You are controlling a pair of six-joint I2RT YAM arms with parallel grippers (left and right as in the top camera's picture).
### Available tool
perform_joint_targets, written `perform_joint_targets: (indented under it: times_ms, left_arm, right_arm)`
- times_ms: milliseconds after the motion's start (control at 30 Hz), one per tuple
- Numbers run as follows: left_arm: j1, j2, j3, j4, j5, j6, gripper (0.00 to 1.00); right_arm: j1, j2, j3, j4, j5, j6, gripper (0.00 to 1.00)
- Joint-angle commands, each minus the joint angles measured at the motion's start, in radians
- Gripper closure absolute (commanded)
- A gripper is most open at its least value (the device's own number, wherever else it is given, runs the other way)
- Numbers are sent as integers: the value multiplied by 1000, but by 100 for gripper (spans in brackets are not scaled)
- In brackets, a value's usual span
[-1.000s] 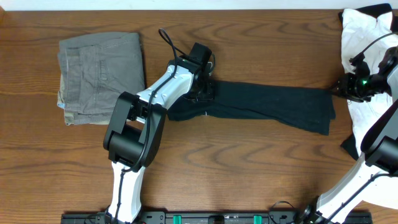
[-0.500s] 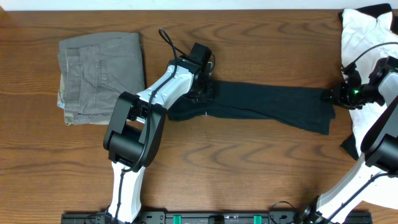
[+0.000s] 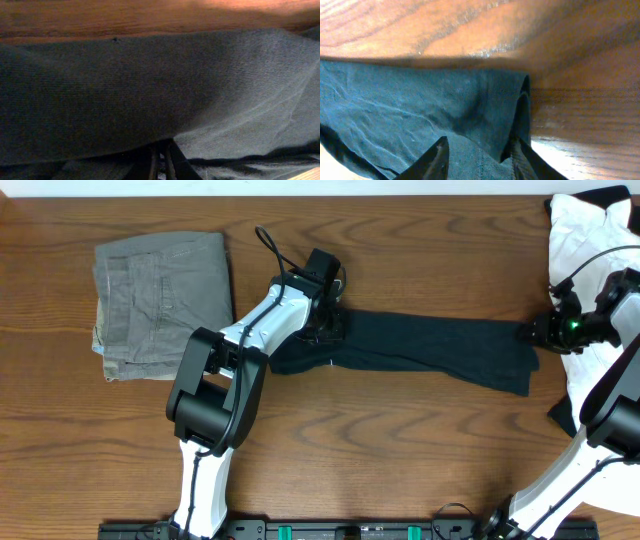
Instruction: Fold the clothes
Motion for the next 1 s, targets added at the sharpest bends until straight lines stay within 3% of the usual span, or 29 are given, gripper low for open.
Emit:
perform_joint_targets:
  times_ms: [0,267,433,567,767,967]
  left_arm:
    - [12,40,-18,-16,-96,2,91]
    - [12,40,-18,-16,-96,2,91]
    - [12,40,-18,-15,-96,2,91]
    - [12,40,-18,-16,-96,2,91]
    - [12,40,-18,-16,-96,2,91]
    - [12,40,-18,-16,-96,2,91]
  right_arm:
    - [16,13,27,-5,-8,0,66]
    - [16,13,21,-15,-7,-2,67]
    - [18,14,-9,7,-3,-5,61]
    - [20,14,-40,48,-2,-5,61]
    - [29,14,-43,51,-20,0,71]
    - [41,14,-43,49,-19,0,75]
